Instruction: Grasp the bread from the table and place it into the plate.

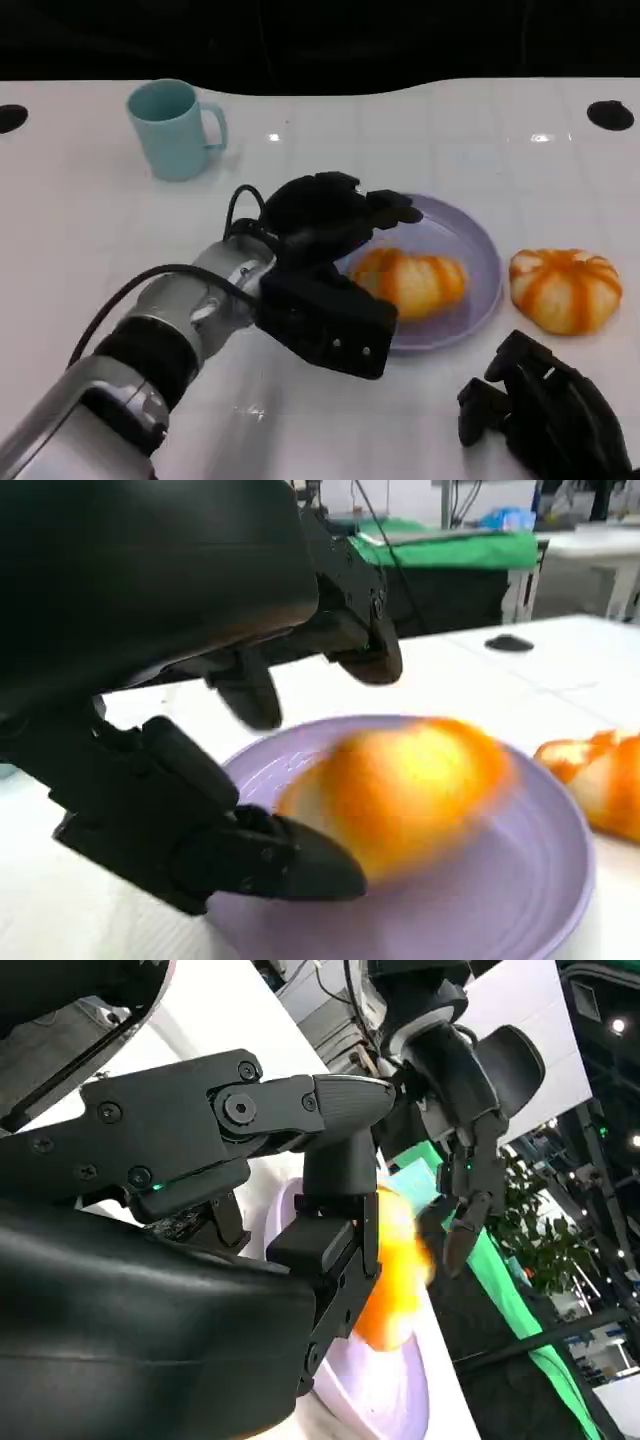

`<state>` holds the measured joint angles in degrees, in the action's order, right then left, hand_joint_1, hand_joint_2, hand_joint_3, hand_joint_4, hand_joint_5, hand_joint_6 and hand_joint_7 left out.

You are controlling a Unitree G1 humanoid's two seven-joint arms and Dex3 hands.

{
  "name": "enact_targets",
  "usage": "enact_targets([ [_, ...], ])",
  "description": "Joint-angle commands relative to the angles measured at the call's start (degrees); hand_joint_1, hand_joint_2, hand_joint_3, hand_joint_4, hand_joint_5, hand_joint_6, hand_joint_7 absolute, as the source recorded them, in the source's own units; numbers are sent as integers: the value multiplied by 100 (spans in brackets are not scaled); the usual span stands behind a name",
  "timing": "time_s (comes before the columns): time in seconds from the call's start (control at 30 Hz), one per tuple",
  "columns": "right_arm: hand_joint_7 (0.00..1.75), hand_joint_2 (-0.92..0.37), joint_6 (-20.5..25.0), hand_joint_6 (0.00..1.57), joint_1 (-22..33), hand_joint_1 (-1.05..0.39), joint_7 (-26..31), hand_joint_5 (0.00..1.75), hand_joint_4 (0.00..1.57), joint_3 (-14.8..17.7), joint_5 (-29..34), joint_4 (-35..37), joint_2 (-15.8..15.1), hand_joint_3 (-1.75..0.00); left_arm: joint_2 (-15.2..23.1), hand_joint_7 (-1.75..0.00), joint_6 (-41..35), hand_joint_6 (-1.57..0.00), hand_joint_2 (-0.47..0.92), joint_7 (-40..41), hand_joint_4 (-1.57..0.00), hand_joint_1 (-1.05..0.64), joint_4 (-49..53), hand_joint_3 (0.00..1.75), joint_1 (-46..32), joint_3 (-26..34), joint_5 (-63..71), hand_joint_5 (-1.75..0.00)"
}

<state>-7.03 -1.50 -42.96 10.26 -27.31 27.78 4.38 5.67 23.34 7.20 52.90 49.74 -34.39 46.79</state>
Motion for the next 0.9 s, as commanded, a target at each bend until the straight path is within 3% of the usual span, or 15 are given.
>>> enact_targets([
  [0.03,142,-92,-12,69,72,-56,52,165,79,-4,37,26,-46,-26,195,-17,-197,-17,92,-430,0,-97,-309,51,29,-45,-19,-54],
  [0.27,142,-92,0,68,94,-56,56,164,78,7,26,-9,-56,-27,373,-17,-294,-17,92,-672,0,-100,-729,55,-136,-23,-32,-47],
  [0.43,142,-92,13,67,82,-56,16,165,78,31,-13,-3,-68,-26,561,-19,128,-23,92,-614,-1,-88,-1188,43,-681,409,-673,-64],
  [0.63,142,-92,68,66,90,-55,-6,165,76,35,-50,-48,-82,-27,416,-32,917,-52,92,-803,-38,-65,-1538,24,-1650,1299,-2319,-95],
  [0.7,142,-92,103,66,78,-55,-43,165,76,45,-89,-41,-84,-27,170,-45,1236,-59,92,-1299,-47,-59,-1586,20,-2051,1662,-3415,-114],
  [0.77,143,-92,101,67,66,-55,-67,165,77,50,-96,-17,-84,-26,-60,-76,1328,-60,92,-1876,-55,-53,-1699,19,-2411,1945,-4408,-135],
  [0.9,142,-92,113,68,99,-56,-24,166,78,31,-77,-72,-62,-25,-395,-123,675,-69,92,-2670,-73,-68,-2470,23,-3261,2319,-5833,-157],
])
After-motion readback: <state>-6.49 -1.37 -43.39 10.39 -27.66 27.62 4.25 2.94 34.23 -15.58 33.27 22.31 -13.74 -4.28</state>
